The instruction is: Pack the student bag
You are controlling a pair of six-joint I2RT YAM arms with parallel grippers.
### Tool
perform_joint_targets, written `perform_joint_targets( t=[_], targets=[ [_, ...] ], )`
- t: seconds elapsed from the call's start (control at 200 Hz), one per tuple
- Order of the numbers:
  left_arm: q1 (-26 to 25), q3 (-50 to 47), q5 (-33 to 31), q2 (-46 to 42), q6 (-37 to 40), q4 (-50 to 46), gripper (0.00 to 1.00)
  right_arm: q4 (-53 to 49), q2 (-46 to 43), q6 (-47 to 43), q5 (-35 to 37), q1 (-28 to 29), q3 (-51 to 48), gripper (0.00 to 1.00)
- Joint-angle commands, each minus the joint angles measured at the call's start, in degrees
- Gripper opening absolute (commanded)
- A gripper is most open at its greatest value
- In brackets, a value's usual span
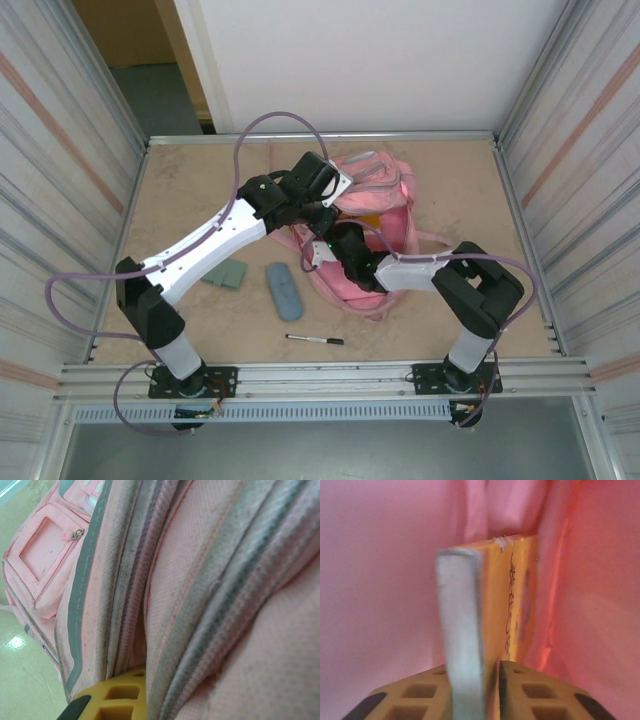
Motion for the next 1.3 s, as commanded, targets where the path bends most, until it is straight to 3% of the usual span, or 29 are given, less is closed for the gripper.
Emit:
perform_joint_targets(
  t=[0.0,0.165,0.336,0.461,0.496,0.626,0.742,0.972,1.057,1.067,1.077,1.087,1.218,1.298],
  targets=[
    [-1.11,4.85,6.17,-2.77,-0.18,4.33,0.00,-1.57,0.45,2.43,-3.27,-2.78,-0.71,0.33],
    [-1.08,5.53,6.11,-2.12,0.97,3.36,0.00,-7.03,-2.59,5.57,-7.76,-5.43,-0.22,0.42],
    [-1.08,4.91,6.55,-0.90,0.94,4.30,0.02,-18.95,-3.68,10.90,-12.37,-5.63,2.73,0.55],
    [-1.06,4.59,6.87,0.85,-0.20,5.11,0.01,-24.70,-9.58,16.20,-20.16,-6.46,2.37,0.67],
    [-1.08,4.46,6.26,1.37,-0.49,5.89,0.01,-26.41,-11.75,17.82,-22.47,-7.05,2.31,0.77],
    [-1.01,5.99,5.55,3.52,-1.24,6.32,0.00,-27.94,-18.52,18.82,-26.07,-6.75,-0.43,0.80],
    [-1.07,5.93,5.09,4.68,-2.10,7.23,0.01,-32.78,-23.27,21.71,-34.35,-5.32,1.01,0.79],
    [-1.06,3.74,5.04,4.96,-2.10,7.12,0.12,-44.38,-30.46,28.88,-51.59,-3.20,4.38,0.79],
    [-1.07,4.20,7.34,5.52,-1.95,5.80,0.28,-45.87,-34.08,31.89,-57.12,-2.32,4.07,0.80],
    [-1.08,4.26,7.56,5.56,-1.89,5.69,0.29,-45.83,-34.71,32.10,-57.70,-2.17,3.76,0.83],
    [-1.08,4.23,7.93,5.55,-1.90,5.61,0.31,-45.82,-35.18,32.33,-58.09,-2.04,3.53,0.96],
    [-1.08,4.25,8.19,5.59,-1.81,5.44,0.32,-45.84,-35.80,32.52,-58.47,-1.97,3.30,1.00],
    [-1.55,5.31,9.99,4.88,-3.82,2.25,0.39,-41.96,-42.09,38.02,-59.00,0.59,-0.22,0.99],
    [-2.18,4.86,12.14,3.12,-3.75,1.65,0.44,-37.98,-46.37,45.18,-66.58,-1.16,-2.08,0.99]
  ],
)
